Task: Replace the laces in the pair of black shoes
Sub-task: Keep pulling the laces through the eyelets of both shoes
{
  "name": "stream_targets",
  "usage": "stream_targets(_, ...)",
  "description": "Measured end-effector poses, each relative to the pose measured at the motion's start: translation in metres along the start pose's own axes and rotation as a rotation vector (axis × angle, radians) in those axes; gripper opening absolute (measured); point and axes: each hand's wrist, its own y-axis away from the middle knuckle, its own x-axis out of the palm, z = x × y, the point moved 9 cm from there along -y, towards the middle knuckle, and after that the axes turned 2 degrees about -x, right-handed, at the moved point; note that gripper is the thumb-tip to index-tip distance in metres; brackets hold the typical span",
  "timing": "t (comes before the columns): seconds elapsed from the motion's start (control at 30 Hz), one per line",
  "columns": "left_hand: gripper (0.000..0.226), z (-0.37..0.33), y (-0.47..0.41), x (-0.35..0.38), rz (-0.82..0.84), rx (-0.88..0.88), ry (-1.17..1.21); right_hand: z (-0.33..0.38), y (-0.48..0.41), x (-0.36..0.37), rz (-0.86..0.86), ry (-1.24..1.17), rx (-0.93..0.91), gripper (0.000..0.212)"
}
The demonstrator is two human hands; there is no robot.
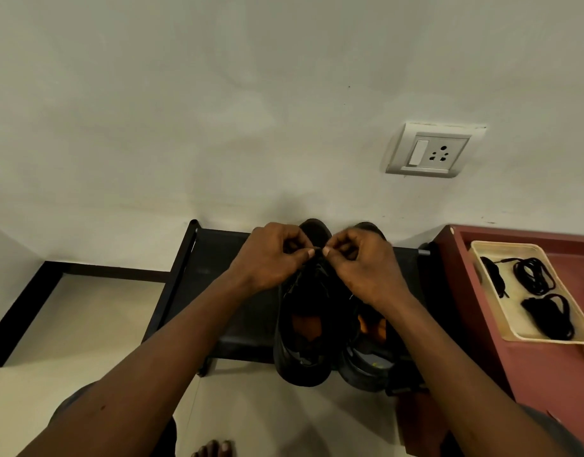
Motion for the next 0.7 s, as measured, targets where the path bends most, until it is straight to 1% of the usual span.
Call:
stream_targets(0.13,0.004,0.007,0.008,0.018,0.123,-0.016,-0.169,-0.01,0.019,0.022,0.184,0.182,0.073,0.018)
stream_targets(0.2,0.008,0.009,0.01,0.023,0.146,-0.032,-0.2,-0.009,0.024,0.03,0.216,0.293,0.077,0.021)
stream_targets(0.27,0.01,0.011,0.01,0.025,0.146,-0.051,-0.209,-0.009,0.026,0.034,0.214,0.312,0.083,0.017)
stream_targets(0.37,0.015,0.014,0.009,0.032,0.171,-0.063,-0.259,-0.018,0.024,0.03,0.188,0.226,0.141,0.005)
stream_targets(0.53,0.02,0.014,0.006,0.04,0.16,-0.047,-0.359,-0.045,0.021,0.023,0.159,0.014,0.315,0.012)
stream_targets(0.6,0.009,0.013,0.006,0.041,0.118,-0.048,-0.344,-0.051,0.022,0.023,0.138,-0.076,0.37,0.011)
stream_targets(0.63,0.008,0.011,0.007,0.041,0.095,-0.039,-0.33,-0.053,0.023,0.022,0.124,-0.111,0.393,0.012)
stream_targets(0.7,0.03,0.008,0.008,0.042,0.04,-0.017,-0.316,-0.055,0.023,0.023,0.114,-0.159,0.42,0.016)
